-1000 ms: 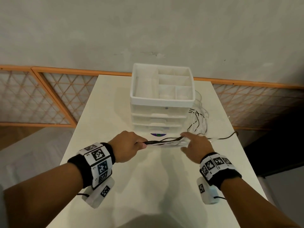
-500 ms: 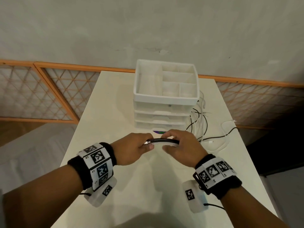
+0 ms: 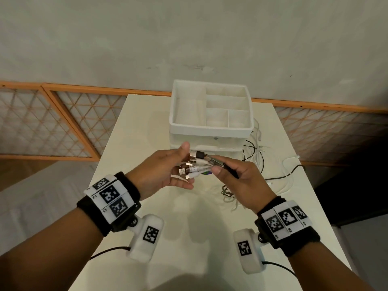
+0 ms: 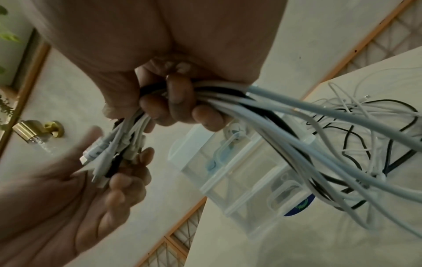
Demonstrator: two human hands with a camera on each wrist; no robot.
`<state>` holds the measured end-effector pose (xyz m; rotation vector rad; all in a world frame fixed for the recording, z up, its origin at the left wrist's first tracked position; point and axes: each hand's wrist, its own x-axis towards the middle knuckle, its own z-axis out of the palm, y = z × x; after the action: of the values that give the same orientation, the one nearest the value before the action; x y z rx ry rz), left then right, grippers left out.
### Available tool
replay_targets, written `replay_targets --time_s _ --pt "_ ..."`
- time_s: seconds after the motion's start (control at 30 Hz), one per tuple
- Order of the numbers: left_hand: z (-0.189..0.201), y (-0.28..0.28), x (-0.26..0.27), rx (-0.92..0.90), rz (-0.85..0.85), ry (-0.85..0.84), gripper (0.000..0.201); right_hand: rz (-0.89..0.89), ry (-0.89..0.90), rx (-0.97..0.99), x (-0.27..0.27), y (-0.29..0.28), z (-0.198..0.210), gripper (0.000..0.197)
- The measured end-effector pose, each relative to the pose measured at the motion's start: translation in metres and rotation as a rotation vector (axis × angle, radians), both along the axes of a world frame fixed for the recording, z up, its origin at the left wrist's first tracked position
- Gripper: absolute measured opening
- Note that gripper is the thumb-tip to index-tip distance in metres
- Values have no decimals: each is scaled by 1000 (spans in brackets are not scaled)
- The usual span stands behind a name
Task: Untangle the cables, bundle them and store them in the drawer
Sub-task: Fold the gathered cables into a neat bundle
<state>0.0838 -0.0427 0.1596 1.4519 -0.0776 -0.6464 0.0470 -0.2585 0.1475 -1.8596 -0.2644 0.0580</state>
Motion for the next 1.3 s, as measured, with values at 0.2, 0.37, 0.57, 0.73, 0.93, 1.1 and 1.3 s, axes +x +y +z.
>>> replay_targets --time_s 0.2,0.37,0.57,0.73,0.93,1.1,1.3 --pt "14 -24 -1 183 -59 -190 72 48 8 -31 4 12 2 34" --pt "19 -25 5 25 176 2 59 29 -29 6 2 13 1 36" --pt "16 -20 3 -9 82 175 77 48 -5 -100 -1 11 4 44" --pt "16 -26 3 40 189 70 43 52 49 -32 1 11 3 41" --pt "15 -29 3 41 205 39 36 84 41 -2 -2 9 7 52" --pt "18 -33 1 105 99 -54 72 -15 61 23 0 11 4 45" --pt "12 -36 0 204 132 -53 72 -120 22 -6 2 17 1 41"
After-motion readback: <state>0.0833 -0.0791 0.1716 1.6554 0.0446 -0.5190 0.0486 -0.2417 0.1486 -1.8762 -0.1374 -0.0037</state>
